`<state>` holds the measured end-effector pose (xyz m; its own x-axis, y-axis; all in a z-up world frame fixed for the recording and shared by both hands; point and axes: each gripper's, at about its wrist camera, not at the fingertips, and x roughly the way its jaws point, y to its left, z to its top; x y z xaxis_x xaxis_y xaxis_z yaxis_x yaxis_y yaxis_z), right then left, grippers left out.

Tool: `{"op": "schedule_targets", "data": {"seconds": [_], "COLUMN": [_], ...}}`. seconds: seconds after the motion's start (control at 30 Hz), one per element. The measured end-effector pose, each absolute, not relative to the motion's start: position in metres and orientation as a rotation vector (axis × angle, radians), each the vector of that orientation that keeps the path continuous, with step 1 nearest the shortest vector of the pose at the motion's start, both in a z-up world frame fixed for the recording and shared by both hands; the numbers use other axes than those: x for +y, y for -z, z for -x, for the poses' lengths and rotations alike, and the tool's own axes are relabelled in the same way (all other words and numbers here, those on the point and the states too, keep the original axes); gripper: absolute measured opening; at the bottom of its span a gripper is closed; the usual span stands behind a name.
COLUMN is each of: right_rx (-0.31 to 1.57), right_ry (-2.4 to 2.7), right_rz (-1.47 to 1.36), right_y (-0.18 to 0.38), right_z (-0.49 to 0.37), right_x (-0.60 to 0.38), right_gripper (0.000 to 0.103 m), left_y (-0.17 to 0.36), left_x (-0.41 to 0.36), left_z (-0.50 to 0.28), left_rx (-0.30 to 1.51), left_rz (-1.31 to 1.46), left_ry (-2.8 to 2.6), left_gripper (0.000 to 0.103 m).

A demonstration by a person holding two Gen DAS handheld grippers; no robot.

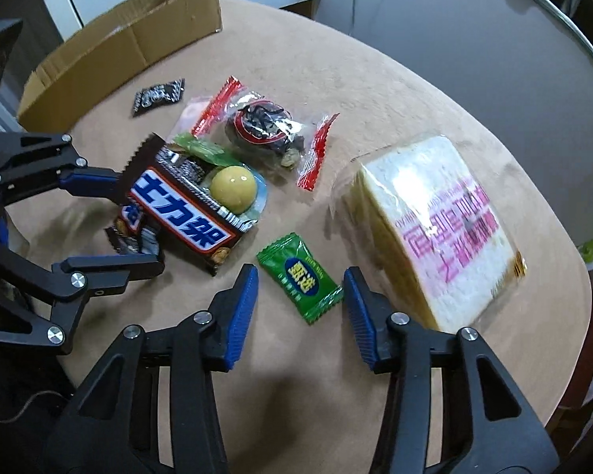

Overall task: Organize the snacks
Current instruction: 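Grasp a Snickers bar with the left tool while the right tool grips the green packet, then lift and carry the Snickers bar and green packet toward the cardboard box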

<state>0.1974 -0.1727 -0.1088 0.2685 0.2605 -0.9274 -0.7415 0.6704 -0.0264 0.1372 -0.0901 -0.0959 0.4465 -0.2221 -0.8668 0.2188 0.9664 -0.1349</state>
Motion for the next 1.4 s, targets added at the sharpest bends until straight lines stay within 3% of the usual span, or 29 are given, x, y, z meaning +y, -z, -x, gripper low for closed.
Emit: {"op": "schedule_targets", "data": {"seconds": [0.3, 0.5, 0.8, 0.97, 1.4], "right_rx": [1.119, 1.131, 1.130, 1.133, 1.127], "right_ry": [-0.732, -0.727, -0.717, -0.713, -0.686], "right_rz": [0.518, 0.513, 0.511, 0.502, 0.418], "right_y": [0.111, 0.111, 0.114, 0.115, 0.105], "right_z": [-0.196, -0.195, -0.198, -0.199, -0.192], "right_x": [-0.167, -0.176, -0.168, -0.167, -0.180], "right_gripper": [0.036, 0.029, 0.025, 0.024, 0.022], "left_y": [0.099, 0.099, 0.097, 0.099, 0.090], "left_x": [-0.081, -0.078, -0.077, -0.075, -0.047], "left_z": [-0.138, -0.142, -0.148, -0.150, -0.128], "left_rx": [1.069, 1.072, 1.063, 1.060, 1.040], "left_rz": [-0.027, -0.028, -0.054, -0.063, 0.001], "left_ry": [0.263, 0.272, 0.240, 0.257, 0.259], "left_gripper": [0.050, 0.041, 0.045, 0.030, 0.029]}}
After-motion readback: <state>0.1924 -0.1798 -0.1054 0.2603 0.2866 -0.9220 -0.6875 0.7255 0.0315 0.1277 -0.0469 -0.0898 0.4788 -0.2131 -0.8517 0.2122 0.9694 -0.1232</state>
